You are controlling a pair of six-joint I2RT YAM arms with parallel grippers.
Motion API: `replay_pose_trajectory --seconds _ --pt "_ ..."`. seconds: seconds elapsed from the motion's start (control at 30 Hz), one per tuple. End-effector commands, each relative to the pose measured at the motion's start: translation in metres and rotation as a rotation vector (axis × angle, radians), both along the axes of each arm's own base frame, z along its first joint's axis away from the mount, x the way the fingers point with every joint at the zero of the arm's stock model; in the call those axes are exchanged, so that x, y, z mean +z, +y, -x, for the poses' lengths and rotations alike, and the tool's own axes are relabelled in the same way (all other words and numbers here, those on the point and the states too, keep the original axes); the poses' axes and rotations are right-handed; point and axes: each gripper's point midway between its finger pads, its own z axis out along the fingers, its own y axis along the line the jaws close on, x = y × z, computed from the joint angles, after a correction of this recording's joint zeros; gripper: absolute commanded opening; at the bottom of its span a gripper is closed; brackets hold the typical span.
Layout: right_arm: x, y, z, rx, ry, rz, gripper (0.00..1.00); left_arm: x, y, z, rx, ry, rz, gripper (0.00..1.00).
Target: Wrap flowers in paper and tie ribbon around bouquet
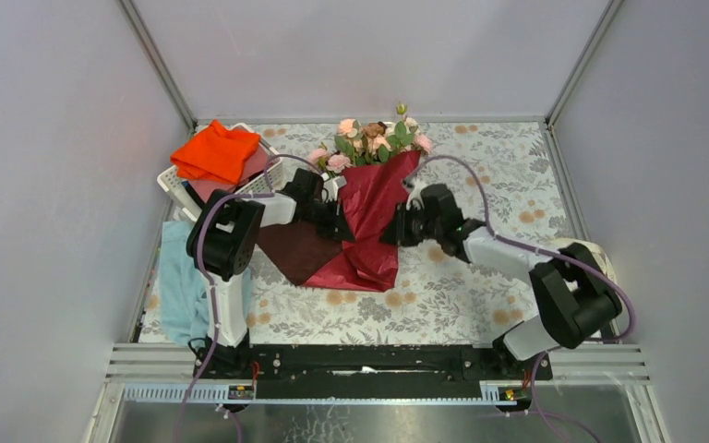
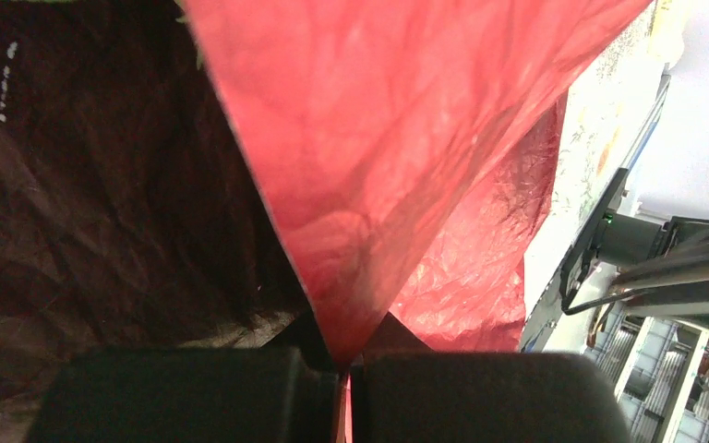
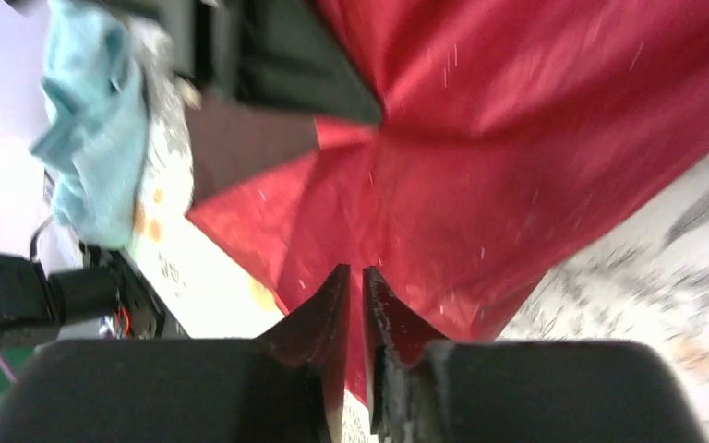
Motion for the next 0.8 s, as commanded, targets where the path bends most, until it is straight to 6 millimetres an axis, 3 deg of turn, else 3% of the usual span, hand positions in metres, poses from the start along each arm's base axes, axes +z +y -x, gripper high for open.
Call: replay_pose_trajectory --seconds 0.0,0.07,0.17,0.27,0.37,0.43,0.5,0.6,0.67,0.77 --pt "-0.047 0.017 0.049 0.023 0.208 -0.117 0.13 -0.029 0.015 0.011 0.045 0.061 -0.098 0.0" --pt "-0.07 0.007 0.068 0.019 0.28 -0.081 0.07 -0.03 0.017 0.012 0.047 0.068 -0.102 0.0" --pt "-0.097 -0.025 0.099 -0.05 0.349 0.017 0.02 -0.029 0.022 0.007 0.064 0.06 -0.111 0.0" --pt "-0.11 -0.058 0.124 -0.115 0.39 0.129 0.02 -0.027 0.027 0.0 0.084 0.048 -0.115 0.0" --pt "-0.102 -0.085 0.132 -0.153 0.374 0.253 0.03 -0.027 0.028 0.0 0.084 0.049 -0.112 0.0" --pt "-0.078 -0.088 0.117 -0.154 0.285 0.281 0.03 -0.028 0.027 0.004 0.08 0.065 -0.105 0.0" --pt "-0.048 -0.072 0.096 -0.119 0.181 0.237 0.03 -0.031 0.027 0.006 0.08 0.077 -0.103 0.0" --pt "-0.02 -0.026 0.078 -0.004 0.093 0.112 0.04 -0.033 0.027 0.007 0.081 0.088 -0.107 0.0" --pt "-0.015 0.015 0.072 0.103 0.063 0.05 0.04 -0.033 0.028 0.008 0.081 0.089 -0.11 0.0" --pt "-0.017 0.057 0.073 0.208 0.081 -0.065 0.04 -0.032 0.028 0.009 0.078 0.089 -0.113 0.0"
